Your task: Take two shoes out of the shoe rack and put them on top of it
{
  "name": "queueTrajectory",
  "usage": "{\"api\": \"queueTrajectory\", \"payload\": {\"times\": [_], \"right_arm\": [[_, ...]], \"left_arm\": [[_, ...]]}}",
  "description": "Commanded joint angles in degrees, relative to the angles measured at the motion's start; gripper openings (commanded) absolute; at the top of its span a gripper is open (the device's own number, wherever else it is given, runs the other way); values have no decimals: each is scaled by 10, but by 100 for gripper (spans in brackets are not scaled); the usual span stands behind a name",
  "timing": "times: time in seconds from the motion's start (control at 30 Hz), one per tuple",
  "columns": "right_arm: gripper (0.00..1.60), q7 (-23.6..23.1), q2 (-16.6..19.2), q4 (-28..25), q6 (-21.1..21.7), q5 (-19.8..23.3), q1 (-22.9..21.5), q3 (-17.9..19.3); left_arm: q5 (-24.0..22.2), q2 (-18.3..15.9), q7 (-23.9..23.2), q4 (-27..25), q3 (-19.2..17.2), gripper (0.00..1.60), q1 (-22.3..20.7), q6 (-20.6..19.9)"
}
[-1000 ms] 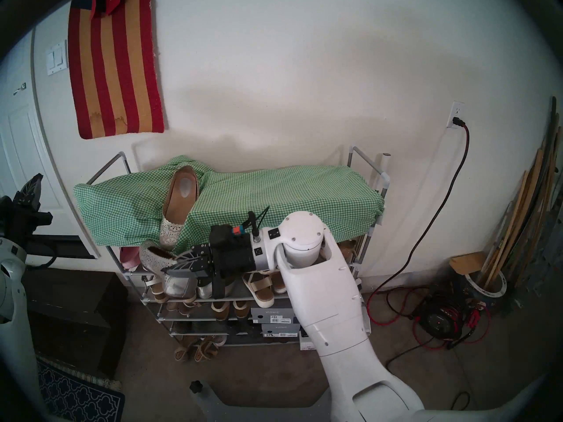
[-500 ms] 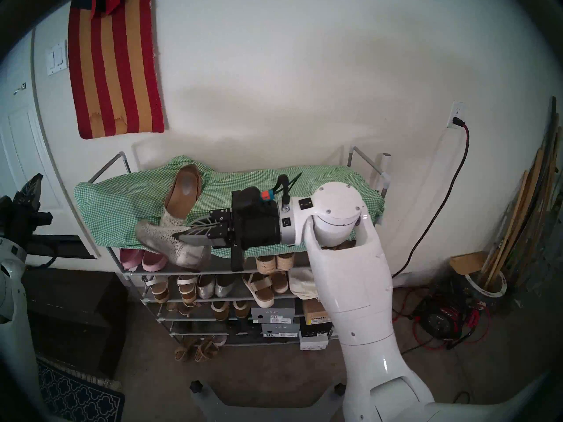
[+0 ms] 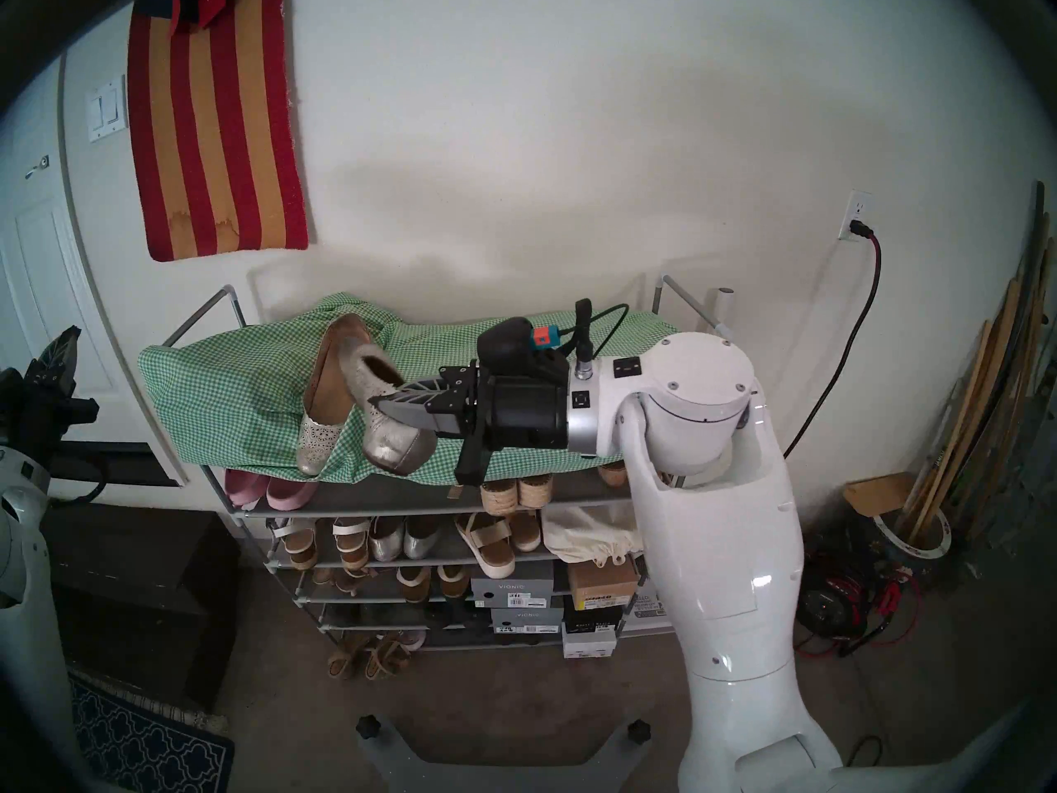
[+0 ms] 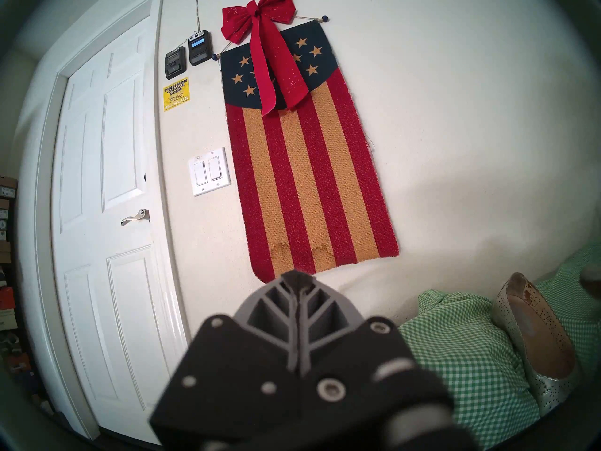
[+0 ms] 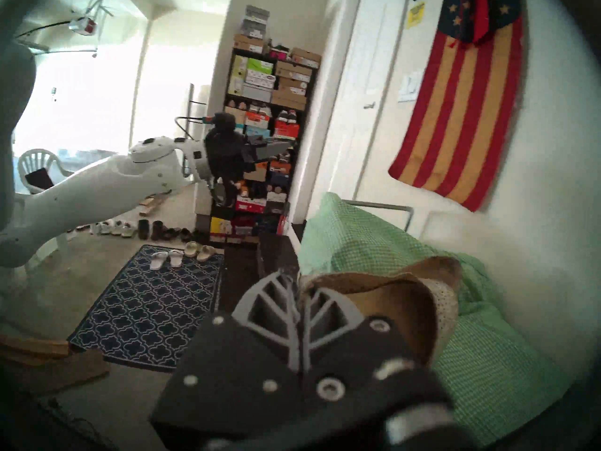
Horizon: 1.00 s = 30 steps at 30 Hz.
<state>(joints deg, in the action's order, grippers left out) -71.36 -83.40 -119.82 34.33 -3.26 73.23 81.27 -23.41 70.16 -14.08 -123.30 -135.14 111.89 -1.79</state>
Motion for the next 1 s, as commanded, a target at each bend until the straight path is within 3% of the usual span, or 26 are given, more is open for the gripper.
{"api": "queueTrajectory", "payload": {"times": [0.0,0.13,0.2,0.37,0.53,0.7,0.97], "right_arm": [[0,7,12,-20,24,-15,-12,6],[0,38,13,16,-12,-30,-38,10],[0,59,23,33,-46,-58,-47,7],[0,109,27,89,-84,-123,-73,13],[0,158,34,155,-138,-162,-99,10],[0,139,94,202,-180,-216,-116,-35],[0,66,137,245,-276,-225,-139,-43]], "left_arm": [[2,-1,1,-4,1,0,-1,0],[2,-1,1,-3,1,0,-1,0],[2,-1,1,-3,1,0,-1,0],[1,-1,0,-3,0,0,-1,0],[1,-1,0,-3,0,0,-1,0],[1,-1,0,-3,0,0,-1,0],[2,-1,0,-3,0,0,-1,0]]}}
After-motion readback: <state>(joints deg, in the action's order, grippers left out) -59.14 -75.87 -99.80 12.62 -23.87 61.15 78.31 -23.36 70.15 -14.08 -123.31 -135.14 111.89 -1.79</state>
